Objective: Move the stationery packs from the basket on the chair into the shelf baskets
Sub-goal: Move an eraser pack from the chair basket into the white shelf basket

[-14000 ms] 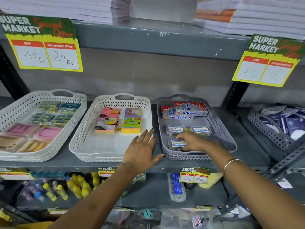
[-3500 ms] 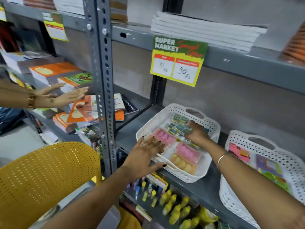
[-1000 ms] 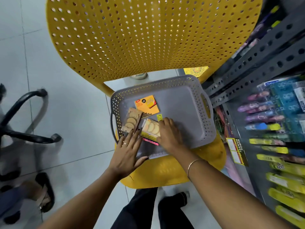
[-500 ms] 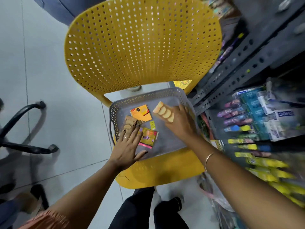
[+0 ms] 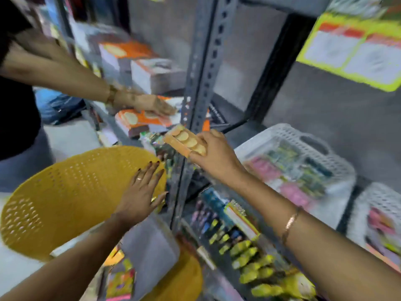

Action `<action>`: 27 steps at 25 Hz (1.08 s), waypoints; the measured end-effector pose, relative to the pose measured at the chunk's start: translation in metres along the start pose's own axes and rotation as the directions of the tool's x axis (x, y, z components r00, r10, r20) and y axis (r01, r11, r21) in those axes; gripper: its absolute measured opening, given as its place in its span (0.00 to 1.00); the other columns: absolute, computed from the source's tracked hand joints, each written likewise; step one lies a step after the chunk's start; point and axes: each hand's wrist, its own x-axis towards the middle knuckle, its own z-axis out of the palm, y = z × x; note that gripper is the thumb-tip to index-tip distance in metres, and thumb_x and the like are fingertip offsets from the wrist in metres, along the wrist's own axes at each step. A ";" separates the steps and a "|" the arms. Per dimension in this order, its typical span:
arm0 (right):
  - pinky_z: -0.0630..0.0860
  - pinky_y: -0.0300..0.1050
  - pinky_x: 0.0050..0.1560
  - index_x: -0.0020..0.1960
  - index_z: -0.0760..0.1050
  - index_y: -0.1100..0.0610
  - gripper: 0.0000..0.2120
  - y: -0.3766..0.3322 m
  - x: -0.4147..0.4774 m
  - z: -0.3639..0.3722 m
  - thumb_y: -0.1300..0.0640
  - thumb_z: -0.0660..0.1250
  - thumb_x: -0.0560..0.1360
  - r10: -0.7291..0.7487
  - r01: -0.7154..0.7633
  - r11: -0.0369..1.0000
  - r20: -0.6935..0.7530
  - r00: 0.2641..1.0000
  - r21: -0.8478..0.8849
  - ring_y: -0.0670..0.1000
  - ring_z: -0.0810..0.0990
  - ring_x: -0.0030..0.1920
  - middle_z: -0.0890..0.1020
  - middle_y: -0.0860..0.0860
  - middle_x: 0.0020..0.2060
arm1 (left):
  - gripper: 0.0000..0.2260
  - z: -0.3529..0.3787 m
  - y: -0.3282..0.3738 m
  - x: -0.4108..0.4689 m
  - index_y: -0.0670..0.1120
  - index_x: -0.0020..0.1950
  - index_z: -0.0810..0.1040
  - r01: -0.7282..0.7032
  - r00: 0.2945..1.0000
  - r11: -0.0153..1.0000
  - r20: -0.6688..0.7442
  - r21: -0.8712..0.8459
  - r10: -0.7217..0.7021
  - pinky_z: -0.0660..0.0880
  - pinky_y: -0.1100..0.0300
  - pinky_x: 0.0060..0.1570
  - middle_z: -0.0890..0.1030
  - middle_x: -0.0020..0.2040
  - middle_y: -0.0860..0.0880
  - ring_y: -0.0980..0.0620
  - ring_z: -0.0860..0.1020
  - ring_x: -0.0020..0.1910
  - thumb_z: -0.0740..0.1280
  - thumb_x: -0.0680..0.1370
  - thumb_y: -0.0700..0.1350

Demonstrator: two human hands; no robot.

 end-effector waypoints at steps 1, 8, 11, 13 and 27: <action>0.71 0.48 0.52 0.51 0.77 0.61 0.36 0.004 -0.003 -0.023 0.35 0.55 0.57 0.031 -0.030 0.999 -0.043 0.999 0.018 0.59 0.75 0.54 0.78 0.61 0.49 | 0.28 -0.005 0.013 0.022 0.39 0.66 0.70 -0.046 0.999 0.999 -0.020 -0.022 0.045 0.61 0.46 0.63 0.70 0.67 0.38 0.40 0.66 0.66 0.50 0.79 0.59; 0.62 0.41 0.42 0.50 0.76 0.60 0.20 0.087 -0.036 -0.101 0.48 0.65 0.64 0.308 -0.325 0.941 -0.159 0.938 -0.097 0.58 0.74 0.52 0.77 0.59 0.49 | 0.15 -0.004 0.086 0.100 0.40 0.55 0.75 -0.263 0.963 0.963 -0.076 -0.065 0.258 0.71 0.51 0.44 0.76 0.51 0.41 0.41 0.74 0.46 0.58 0.73 0.47; 0.63 0.42 0.43 0.50 0.76 0.61 0.18 0.115 -0.048 -0.099 0.50 0.68 0.67 0.391 -0.409 0.906 -0.150 0.908 -0.113 0.59 0.75 0.52 0.76 0.58 0.48 | 0.17 0.007 0.094 0.116 0.39 0.57 0.74 -0.320 0.945 0.945 0.047 -0.062 0.323 0.77 0.50 0.44 0.77 0.52 0.39 0.38 0.77 0.47 0.55 0.75 0.46; 0.63 0.41 0.43 0.53 0.75 0.61 0.23 0.126 -0.052 -0.093 0.47 0.66 0.65 0.440 -0.454 0.883 -0.129 0.889 -0.117 0.59 0.75 0.53 0.76 0.59 0.50 | 0.18 0.015 0.095 0.126 0.38 0.63 0.72 -0.291 0.945 0.948 0.112 -0.133 0.306 0.75 0.49 0.54 0.73 0.63 0.37 0.39 0.76 0.56 0.58 0.77 0.46; 0.70 0.49 0.62 0.63 0.71 0.58 0.32 0.133 -0.049 -0.043 0.44 0.62 0.63 0.484 -0.475 0.869 0.044 0.874 -0.139 0.58 0.70 0.63 0.75 0.58 0.61 | 0.35 0.040 0.090 0.148 0.45 0.76 0.52 -0.385 0.886 0.918 0.239 -0.096 0.397 0.39 0.55 0.69 0.53 0.76 0.46 0.49 0.50 0.74 0.40 0.73 0.61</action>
